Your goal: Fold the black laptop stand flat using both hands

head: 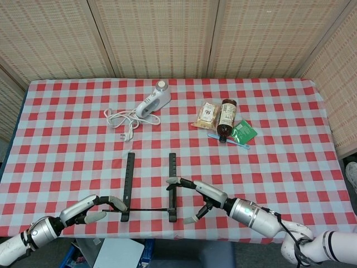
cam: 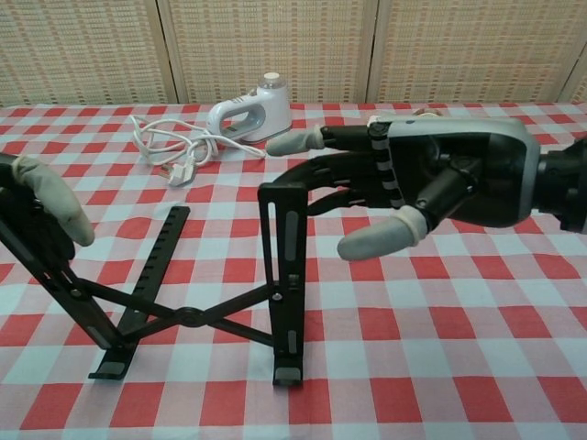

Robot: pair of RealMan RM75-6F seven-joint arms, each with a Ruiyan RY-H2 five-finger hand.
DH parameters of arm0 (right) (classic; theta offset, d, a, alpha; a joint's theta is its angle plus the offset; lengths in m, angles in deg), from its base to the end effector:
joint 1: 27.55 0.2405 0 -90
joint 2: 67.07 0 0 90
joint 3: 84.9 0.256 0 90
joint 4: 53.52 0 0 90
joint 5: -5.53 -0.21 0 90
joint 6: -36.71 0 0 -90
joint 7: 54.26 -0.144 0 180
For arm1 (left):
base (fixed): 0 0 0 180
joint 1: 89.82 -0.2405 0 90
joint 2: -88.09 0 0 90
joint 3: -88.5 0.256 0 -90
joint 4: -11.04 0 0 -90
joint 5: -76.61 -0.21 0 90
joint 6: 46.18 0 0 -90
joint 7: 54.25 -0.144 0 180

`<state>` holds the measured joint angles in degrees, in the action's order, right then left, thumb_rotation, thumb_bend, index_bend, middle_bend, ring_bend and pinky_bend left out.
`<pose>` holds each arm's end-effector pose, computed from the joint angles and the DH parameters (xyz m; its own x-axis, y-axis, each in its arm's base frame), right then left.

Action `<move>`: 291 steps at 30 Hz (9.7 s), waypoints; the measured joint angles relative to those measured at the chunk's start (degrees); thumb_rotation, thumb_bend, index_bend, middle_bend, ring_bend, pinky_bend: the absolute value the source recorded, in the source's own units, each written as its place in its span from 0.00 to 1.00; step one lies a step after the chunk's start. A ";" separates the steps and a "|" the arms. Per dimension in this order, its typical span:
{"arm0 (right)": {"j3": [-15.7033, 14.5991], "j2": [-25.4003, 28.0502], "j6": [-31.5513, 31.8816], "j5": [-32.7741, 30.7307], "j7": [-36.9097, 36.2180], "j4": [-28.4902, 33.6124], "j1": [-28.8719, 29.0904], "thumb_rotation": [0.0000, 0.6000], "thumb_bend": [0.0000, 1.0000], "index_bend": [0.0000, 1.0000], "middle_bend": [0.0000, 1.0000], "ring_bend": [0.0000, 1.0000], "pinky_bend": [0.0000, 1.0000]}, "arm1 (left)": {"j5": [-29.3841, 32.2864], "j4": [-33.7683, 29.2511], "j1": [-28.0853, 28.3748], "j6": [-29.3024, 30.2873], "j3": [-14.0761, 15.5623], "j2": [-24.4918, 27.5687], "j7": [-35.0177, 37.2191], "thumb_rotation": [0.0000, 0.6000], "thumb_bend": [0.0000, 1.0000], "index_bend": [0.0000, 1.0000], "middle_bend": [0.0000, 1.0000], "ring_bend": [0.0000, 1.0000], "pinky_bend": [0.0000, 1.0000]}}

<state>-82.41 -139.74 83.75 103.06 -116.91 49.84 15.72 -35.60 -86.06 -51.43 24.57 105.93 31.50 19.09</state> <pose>-0.1020 -0.2571 0.0130 -0.3006 -0.8606 0.4111 -0.7734 -0.0324 -0.6331 -0.2039 0.2196 0.1060 -0.2686 0.8226 0.5012 0.8269 -0.0700 0.5580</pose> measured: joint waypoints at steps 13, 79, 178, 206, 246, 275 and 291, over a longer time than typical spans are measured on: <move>-3.95 -7.23 2.49 -0.75 -1.95 -4.04 1.01 1.00 0.00 0.09 0.18 0.05 0.08 | 1.65 0.22 0.29 0.14 0.43 -0.04 -0.18 0.30 0.19 0.32 0.31 0.30 0.27; 0.75 6.70 6.53 -9.71 10.00 6.37 -0.62 1.00 0.00 0.09 0.17 0.05 0.08 | 10.85 8.35 -5.72 -3.11 -6.89 -12.93 -40.77 1.00 0.19 0.35 0.24 0.25 0.27; -1.44 6.93 2.60 -10.42 18.04 6.08 -3.52 1.00 0.00 0.10 0.20 0.04 0.08 | 16.32 10.15 -9.70 -6.23 -9.67 -20.46 -56.19 1.00 0.38 0.52 0.25 0.27 0.27; -0.47 -9.17 0.39 -49.13 66.75 11.15 5.40 1.00 0.05 0.40 0.27 0.05 0.08 | 16.65 10.24 -10.03 -6.43 -9.73 -20.44 -55.83 1.00 0.38 0.51 0.25 0.26 0.27; 1.48 -12.41 5.14 -47.30 70.14 11.11 2.82 1.00 0.09 0.10 0.14 0.06 0.08 | 15.91 9.12 -10.06 -5.66 -9.63 -19.24 -54.39 1.00 0.37 0.10 0.18 0.23 0.27; 11.69 -22.06 27.28 -35.07 67.98 -0.10 -2.68 1.00 0.08 0.00 0.00 0.00 0.00 | 14.32 3.60 -11.43 0.76 -12.48 -7.87 -60.46 1.00 0.37 0.00 0.00 0.03 0.19; 2.67 -9.40 17.70 -12.39 75.49 -0.02 -1.45 1.00 0.00 0.00 0.00 0.00 0.00 | 11.12 19.96 -2.13 -6.28 -17.05 -15.12 -71.25 1.00 0.35 0.00 0.00 0.03 0.17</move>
<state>-79.74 -149.14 101.45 90.68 -41.41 49.81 14.27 -24.48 -66.09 -53.56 18.28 88.88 16.38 -52.17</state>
